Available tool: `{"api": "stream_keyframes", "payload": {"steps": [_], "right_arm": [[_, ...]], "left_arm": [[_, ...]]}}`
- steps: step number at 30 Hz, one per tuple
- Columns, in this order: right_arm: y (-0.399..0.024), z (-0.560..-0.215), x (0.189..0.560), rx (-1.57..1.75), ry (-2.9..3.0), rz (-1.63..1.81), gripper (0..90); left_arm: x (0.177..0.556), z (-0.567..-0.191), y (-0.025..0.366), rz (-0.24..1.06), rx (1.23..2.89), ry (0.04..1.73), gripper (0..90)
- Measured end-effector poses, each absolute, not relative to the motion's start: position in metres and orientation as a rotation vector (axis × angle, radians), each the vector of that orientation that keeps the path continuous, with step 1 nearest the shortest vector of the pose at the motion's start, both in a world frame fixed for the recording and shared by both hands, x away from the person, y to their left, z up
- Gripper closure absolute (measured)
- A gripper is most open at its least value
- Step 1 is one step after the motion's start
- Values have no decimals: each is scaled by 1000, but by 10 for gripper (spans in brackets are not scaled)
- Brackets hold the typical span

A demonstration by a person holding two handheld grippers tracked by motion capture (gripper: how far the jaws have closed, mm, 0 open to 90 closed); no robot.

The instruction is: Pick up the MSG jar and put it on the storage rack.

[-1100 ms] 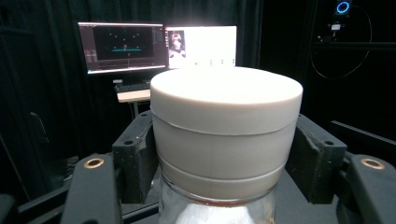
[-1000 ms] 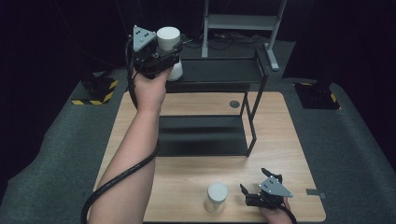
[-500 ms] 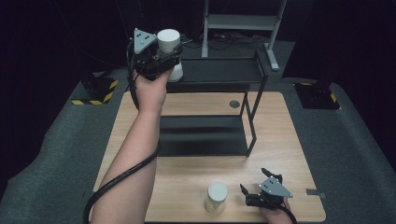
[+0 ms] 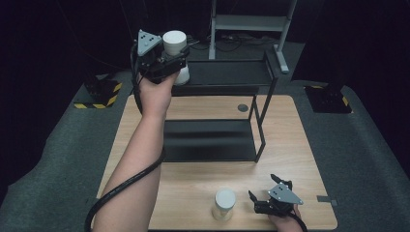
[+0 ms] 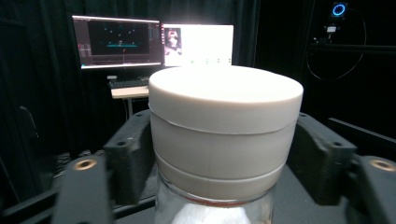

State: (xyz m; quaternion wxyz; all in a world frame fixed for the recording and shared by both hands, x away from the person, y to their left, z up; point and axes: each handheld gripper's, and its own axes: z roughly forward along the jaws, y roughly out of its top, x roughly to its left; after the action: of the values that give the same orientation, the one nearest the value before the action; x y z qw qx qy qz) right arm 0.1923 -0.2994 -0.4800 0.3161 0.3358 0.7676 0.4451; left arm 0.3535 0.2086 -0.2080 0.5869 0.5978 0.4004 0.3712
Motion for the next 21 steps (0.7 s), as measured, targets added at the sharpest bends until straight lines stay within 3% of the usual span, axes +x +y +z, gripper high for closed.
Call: {"api": "stream_keyframes", "payload": {"steps": [7, 21], "right_arm": [[-300, -480, 192, 884, 2019, 1174, 0], [-299, -480, 192, 883, 2021, 1172, 0]], "left_arm": [[353, -206, 205, 855, 1397, 953, 7], [338, -206, 208, 876, 1408, 973, 4]]}}
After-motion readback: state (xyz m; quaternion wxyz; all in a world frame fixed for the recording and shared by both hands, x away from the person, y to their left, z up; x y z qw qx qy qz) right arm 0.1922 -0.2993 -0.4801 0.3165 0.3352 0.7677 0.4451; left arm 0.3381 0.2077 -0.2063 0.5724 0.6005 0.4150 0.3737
